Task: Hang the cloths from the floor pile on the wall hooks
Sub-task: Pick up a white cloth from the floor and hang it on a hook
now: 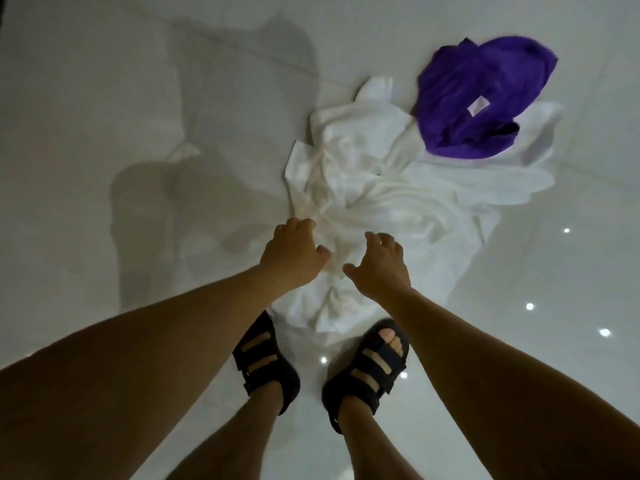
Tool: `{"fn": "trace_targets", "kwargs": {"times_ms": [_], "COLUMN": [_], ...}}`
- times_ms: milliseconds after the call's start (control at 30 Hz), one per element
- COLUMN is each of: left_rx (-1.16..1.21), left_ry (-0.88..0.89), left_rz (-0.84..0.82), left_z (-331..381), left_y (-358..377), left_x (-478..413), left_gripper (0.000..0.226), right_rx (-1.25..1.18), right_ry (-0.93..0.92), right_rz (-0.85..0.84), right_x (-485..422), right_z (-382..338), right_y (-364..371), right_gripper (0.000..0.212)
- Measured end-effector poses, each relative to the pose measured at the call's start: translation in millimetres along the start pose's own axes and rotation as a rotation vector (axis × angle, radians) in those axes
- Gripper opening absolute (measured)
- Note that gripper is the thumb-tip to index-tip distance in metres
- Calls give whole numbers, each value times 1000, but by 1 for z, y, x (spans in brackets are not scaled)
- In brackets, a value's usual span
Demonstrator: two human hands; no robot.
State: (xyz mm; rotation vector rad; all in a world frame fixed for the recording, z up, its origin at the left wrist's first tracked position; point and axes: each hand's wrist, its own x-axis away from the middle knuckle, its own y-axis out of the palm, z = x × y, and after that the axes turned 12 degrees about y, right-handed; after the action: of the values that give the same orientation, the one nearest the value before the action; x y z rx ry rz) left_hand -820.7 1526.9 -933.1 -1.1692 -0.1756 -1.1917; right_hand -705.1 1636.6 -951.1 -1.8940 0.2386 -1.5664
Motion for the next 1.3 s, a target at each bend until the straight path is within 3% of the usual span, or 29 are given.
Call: {"fn": "trace_targets", "kwargs": {"times_ms": [100,167,300,367,533,600,733,800,833,933,1033,1133,1233,1300], "left_rx": [17,46,51,43,31,69,182,222,234,348,489,462,220,35], "left_ry": [3,-3,-44,-57,-35,28,239,324,358,377,330,308,297,274], "left_rz": [-1,-6,-45,-58,-48,-46,-9,4,17,67,131,173,167,133], "left_z": [-20,-32,-49,-49,-15,10,73,112,132,180,201,204,202,204], "left_y": [26,38,42,33,-21,-55,-143,-193,-217,-283,-345,-407,-460,-489], "left_x": [-17,-18,-5,9,49,69,108,133,146,189,233,278,321,350], "left_gripper": [60,59,61,62,67,77,106,108,100,49,36,35,27,23], "right_rx": [47,173,347,265,-182,-414,-461,-557,-627,-885,-920,-661,-302,-240], "right_ry": [31,20,-73,-100,-121,-85,-244,-336,-376,-411,-472,-516,-520,-556], "right_rz": [36,95,154,88,72,-13,-90,-110,-120,-152,-165,-185,-43,40], "right_x": [-32,-44,-50,-40,24,61,140,189,216,295,364,412,442,455], "right_z": [-1,1,5,6,-1,-6,-26,-43,-52,-80,-92,-93,-91,-91], "right_y": [31,47,52,38,-39,-87,-190,-245,-274,-354,-417,-464,-495,-514], "right_gripper": [86,78,26,13,20,20,22,14,10,4,22,49,46,35]}}
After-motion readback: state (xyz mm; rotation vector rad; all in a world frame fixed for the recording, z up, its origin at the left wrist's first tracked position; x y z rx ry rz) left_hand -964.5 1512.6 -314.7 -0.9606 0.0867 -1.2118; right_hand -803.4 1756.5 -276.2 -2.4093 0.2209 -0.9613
